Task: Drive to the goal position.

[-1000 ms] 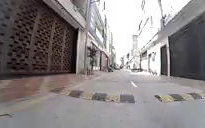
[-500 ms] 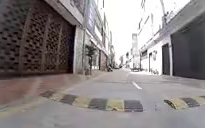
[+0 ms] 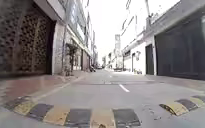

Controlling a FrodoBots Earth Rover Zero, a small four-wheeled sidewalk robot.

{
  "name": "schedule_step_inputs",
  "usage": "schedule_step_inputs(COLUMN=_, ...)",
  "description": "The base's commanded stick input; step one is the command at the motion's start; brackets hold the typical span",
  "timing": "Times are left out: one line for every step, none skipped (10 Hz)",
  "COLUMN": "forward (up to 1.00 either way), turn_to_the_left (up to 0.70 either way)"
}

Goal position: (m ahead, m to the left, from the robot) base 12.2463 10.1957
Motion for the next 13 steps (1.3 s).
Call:
schedule_step_inputs(forward=1.00, turn_to_the_left=0.00)
schedule_step_inputs(forward=1.00, turn_to_the_left=0.00)
schedule_step_inputs(forward=1.00, turn_to_the_left=0.00)
schedule_step_inputs(forward=1.00, turn_to_the_left=0.00)
schedule_step_inputs(forward=1.00, turn_to_the_left=0.00)
schedule_step_inputs(forward=1.00, turn_to_the_left=0.00)
schedule_step_inputs(forward=1.00, turn_to_the_left=0.00)
schedule_step_inputs(forward=1.00, turn_to_the_left=0.00)
schedule_step_inputs(forward=1.00, turn_to_the_left=0.00)
schedule_step_inputs(forward=1.00, turn_to_the_left=0.00)
schedule_step_inputs(forward=1.00, turn_to_the_left=0.00)
schedule_step_inputs(forward=1.00, turn_to_the_left=0.00)
schedule_step_inputs(forward=1.00, turn_to_the_left=0.00)
